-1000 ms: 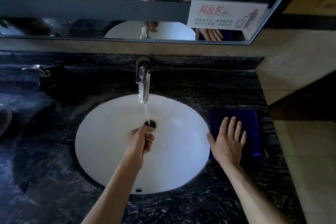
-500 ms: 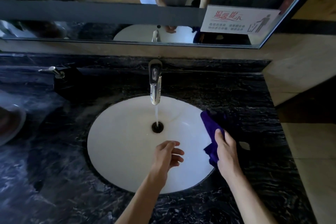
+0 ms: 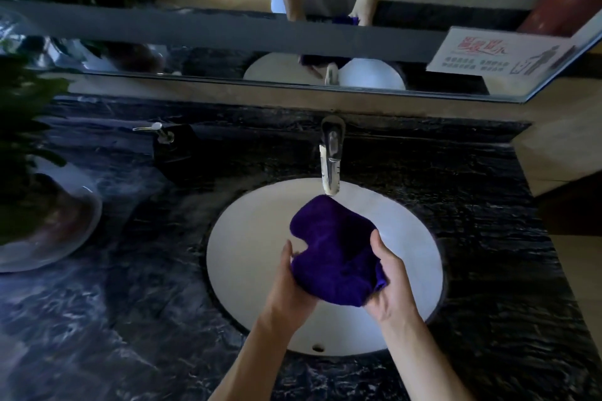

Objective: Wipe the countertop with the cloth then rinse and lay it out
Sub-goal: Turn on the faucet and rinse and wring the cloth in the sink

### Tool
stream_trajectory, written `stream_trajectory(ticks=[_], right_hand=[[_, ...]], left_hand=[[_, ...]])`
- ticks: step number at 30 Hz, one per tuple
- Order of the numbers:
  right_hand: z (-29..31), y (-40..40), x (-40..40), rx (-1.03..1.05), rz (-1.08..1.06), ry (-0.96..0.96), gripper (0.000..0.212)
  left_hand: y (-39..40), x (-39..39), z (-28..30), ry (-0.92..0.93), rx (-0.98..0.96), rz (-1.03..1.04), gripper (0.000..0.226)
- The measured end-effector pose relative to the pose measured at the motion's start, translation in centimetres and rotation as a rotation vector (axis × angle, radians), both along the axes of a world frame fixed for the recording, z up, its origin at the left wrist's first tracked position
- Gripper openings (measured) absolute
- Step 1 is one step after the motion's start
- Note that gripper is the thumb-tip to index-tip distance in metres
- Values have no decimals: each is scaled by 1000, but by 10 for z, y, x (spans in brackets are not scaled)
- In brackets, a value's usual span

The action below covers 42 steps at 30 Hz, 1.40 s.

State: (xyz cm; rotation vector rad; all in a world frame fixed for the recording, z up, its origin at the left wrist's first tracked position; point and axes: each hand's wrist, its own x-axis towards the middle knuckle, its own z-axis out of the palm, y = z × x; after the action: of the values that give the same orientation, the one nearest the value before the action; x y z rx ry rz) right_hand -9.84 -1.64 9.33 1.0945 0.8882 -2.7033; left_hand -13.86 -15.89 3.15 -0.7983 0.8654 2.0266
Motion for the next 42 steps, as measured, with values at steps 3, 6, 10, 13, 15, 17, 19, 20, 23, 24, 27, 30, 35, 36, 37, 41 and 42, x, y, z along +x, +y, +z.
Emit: stream_trajectory(ticks=[3,6,10,13,15,17,19,20,23,24,27,30,35,36,37,41,42], right_hand=[[-10,4,-13,44,19,-66,44],[-27,13,-24,49,43,-119,41],[-51,30,-42,81,79,-122,38],[-63,45,-57,130,132,-102,40],[-70,55,-65,147,157,-112,42],[-76,65,-72,157,170,-95,44],[-79,73,-76,161,186,-74,44],[-80,76,-78,163,196,-74,43],[-82,85,-81,172,225,-68,38],[-84,88,-81,180,233,-65,38],[-90,94,-83,214,246,-66,39],[-101,100,-84,223,240,-45,40],[-114,108,-80,241,243,-22,43],[-115,109,-79,241,243,-15,41],[-116,110,-79,253,242,-9,39],[-119,105,-83,538,323,-24,28],[-120,103,-84,641,351,-42,27]], left_hand=[[-16,-12,-1,141,44,-55,59],[-25,-26,-8,245,-23,-134,43],[-22,-51,-21,287,-129,-118,25],[-11,-66,-26,283,-196,-138,27],[-4,-74,-31,322,-217,-145,28],[2,-80,-36,352,-230,-168,29],[7,-83,-43,359,-262,-209,30],[10,-84,-46,360,-284,-231,32],[19,-88,-49,340,-328,-259,40],[23,-90,-50,342,-329,-260,42],[32,-94,-54,359,-346,-263,45],[39,-98,-58,362,-361,-260,45],[45,-100,-54,375,-379,-254,45],[46,-100,-52,365,-352,-227,44],[46,-100,-51,346,-318,-188,42],[41,-99,-48,335,-442,-121,29],[37,-99,-48,363,-529,-144,29]])
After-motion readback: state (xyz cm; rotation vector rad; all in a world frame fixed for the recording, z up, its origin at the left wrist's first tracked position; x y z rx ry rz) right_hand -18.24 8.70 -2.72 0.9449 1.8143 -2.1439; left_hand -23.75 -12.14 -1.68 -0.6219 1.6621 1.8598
